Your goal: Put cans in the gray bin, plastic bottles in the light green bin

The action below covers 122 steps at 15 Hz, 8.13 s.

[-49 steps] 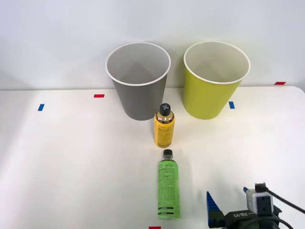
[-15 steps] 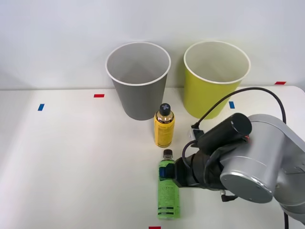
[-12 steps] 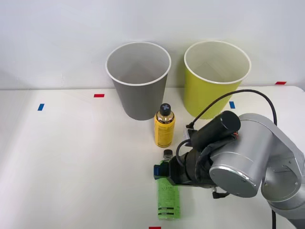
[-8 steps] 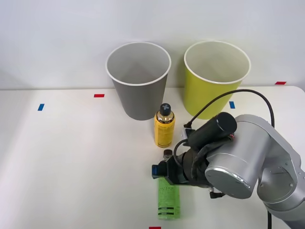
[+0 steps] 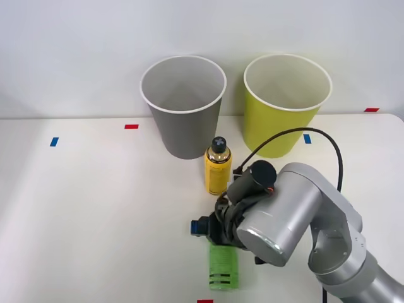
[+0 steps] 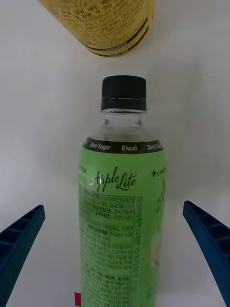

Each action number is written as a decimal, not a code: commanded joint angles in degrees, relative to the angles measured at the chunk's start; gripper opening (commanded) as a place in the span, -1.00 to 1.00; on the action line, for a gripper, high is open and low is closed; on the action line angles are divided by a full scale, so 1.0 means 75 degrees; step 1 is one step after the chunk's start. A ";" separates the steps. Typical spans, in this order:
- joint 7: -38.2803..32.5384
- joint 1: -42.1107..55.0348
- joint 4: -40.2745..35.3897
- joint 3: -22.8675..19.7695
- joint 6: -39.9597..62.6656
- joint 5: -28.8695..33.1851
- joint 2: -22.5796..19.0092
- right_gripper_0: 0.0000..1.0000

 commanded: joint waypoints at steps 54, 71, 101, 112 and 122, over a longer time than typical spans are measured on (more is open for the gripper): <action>0.3363 0.2659 -0.3760 -0.1129 -0.3329 0.5188 0.0243 -1.00; 0.3843 -0.1208 0.0236 -0.4950 -0.7735 0.2704 0.1157 -1.00; 0.4031 0.0046 0.2533 -0.4621 -1.2317 0.2551 0.0067 1.00; 0.4124 0.2753 0.0271 -0.4364 -1.2598 0.3548 -0.0144 1.00; 0.3949 0.5788 -0.0455 -0.4211 -1.3958 0.3817 0.0067 1.00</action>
